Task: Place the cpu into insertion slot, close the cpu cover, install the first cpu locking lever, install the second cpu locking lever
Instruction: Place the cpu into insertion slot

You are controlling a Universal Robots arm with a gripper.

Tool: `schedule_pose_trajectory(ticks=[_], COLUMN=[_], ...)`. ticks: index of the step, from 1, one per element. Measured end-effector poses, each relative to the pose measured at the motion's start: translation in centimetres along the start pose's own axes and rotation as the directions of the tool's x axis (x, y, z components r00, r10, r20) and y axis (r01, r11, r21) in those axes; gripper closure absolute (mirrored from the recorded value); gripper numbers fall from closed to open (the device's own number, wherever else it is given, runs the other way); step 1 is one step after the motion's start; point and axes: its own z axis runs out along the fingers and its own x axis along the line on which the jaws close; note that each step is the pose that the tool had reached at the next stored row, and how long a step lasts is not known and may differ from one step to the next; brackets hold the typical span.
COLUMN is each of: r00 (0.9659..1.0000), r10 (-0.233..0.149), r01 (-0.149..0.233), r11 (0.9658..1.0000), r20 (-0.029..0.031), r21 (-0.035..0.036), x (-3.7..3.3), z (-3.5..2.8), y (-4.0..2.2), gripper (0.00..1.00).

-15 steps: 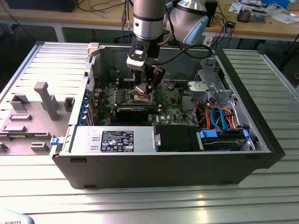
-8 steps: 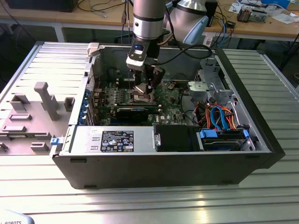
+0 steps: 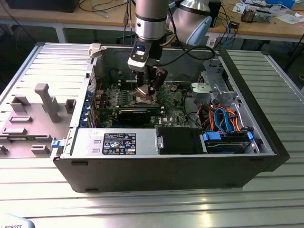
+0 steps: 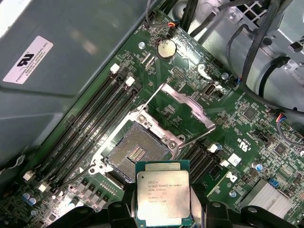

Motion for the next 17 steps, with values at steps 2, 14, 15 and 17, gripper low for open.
schedule_pose_trajectory(ticks=[2, 14, 15, 17], r00=[1.0, 0.9998, 0.9997, 0.9997], r10=[0.004, 0.022, 0.023, 0.025], r01=[-0.004, -0.022, -0.023, -0.025], r11=[1.0, 0.9998, 0.9997, 0.9997], r20=[-0.0003, -0.0012, -0.0013, -0.0014], r21=[0.0002, 0.0014, 0.0014, 0.0016], x=[0.0, 0.0, 0.0, 0.0], z=[0.0, 0.0, 0.01, 0.01], y=[0.0, 0.0, 0.0, 0.0], gripper=[0.45, 0.45, 0.45, 0.45])
